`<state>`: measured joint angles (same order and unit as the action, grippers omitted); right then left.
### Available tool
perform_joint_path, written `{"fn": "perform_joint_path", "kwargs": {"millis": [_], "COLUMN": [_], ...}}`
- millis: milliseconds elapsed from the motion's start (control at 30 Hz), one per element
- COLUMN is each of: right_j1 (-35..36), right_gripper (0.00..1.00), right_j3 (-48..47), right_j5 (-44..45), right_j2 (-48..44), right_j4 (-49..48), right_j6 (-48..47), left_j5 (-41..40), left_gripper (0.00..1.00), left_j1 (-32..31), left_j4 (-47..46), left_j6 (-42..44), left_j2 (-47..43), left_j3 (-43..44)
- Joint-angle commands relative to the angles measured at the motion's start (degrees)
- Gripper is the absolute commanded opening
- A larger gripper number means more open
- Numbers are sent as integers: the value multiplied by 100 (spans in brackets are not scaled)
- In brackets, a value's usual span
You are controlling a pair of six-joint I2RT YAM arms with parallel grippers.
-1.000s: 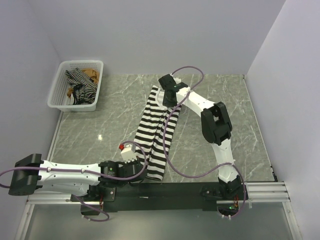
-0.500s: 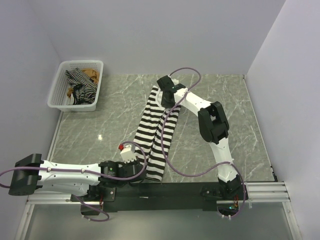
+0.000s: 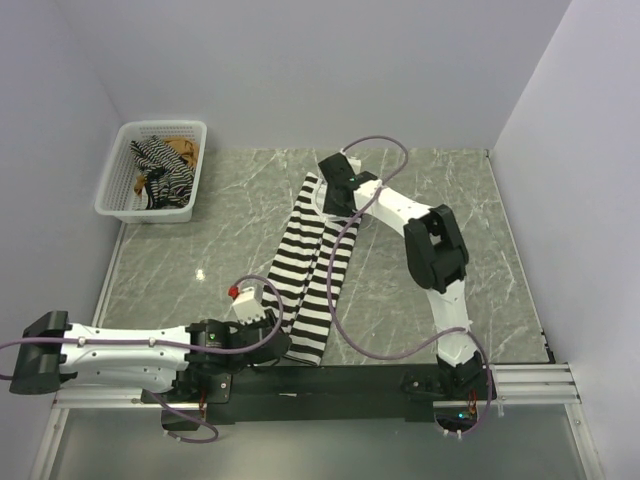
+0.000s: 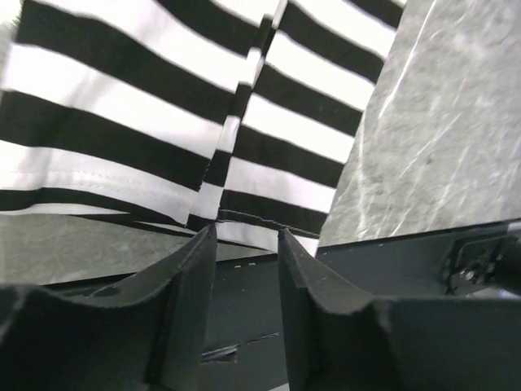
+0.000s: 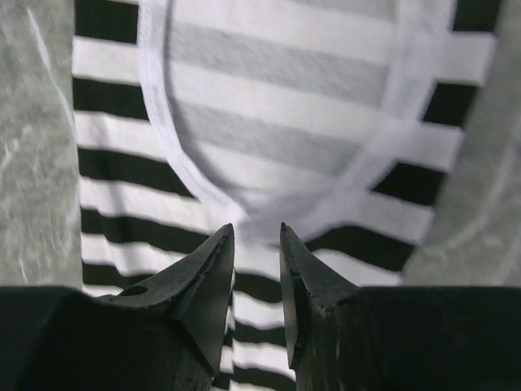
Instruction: Fold and stack the tank tops
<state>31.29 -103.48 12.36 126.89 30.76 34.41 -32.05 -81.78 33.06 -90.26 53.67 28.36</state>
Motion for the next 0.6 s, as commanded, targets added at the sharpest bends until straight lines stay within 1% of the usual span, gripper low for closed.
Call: {"fn": "perform_joint_path", "kwargs": {"millis": [0,33,67,100,133,167,200,267,300,367,400,467,500,567], "right_j1": [26,61,79,114,123,123,123,132,115,71,53,-61,-105,-166], "right_gripper": [36,36,36,36,36,36,36,36,37,38,40,41,41,41], "right_j3": [825,1030,1232,1660,1856,2006,2225,2411,2551,2605,2579,2518,2395,2272], "right_j5": [-23,-6,29,12,3,21,56,91,126,196,240,206,197,214], "right_j2": [-1121,-1271,-1542,-1666,-1763,-1895,-1922,-1940,-1923,-1835,-1782,-1590,-1519,-1317], "right_j4": [-386,-457,-466,-536,-676,-694,-695,-694,-712,-712,-695,-668,-651,-589], "right_j6": [118,153,214,250,267,302,355,382,373,364,364,356,321,277], "left_j5": [-520,-504,-434,-312,3,119,242,410,471,954,1095,1646,1737,1720], "left_gripper": [42,44,43,43,42,42,41,42,43,44,43,41,39,38], "left_j1": [170,336,564,1141,1434,1698,2161,2507,2857,3271,3639,3984,4212,4275], "left_j4": [656,693,641,501,160,9,-114,-352,-405,-755,-853,-1151,-1144,-1126], "left_j6": [-114,-54,330,638,911,1349,1553,2001,2151,2677,2793,3144,3198,3312], "left_j2": [-190,-225,-234,-252,-260,-252,-234,-85,-15,248,354,696,837,1180], "left_j3": [485,521,539,522,495,460,460,538,574,618,618,592,618,679]}}
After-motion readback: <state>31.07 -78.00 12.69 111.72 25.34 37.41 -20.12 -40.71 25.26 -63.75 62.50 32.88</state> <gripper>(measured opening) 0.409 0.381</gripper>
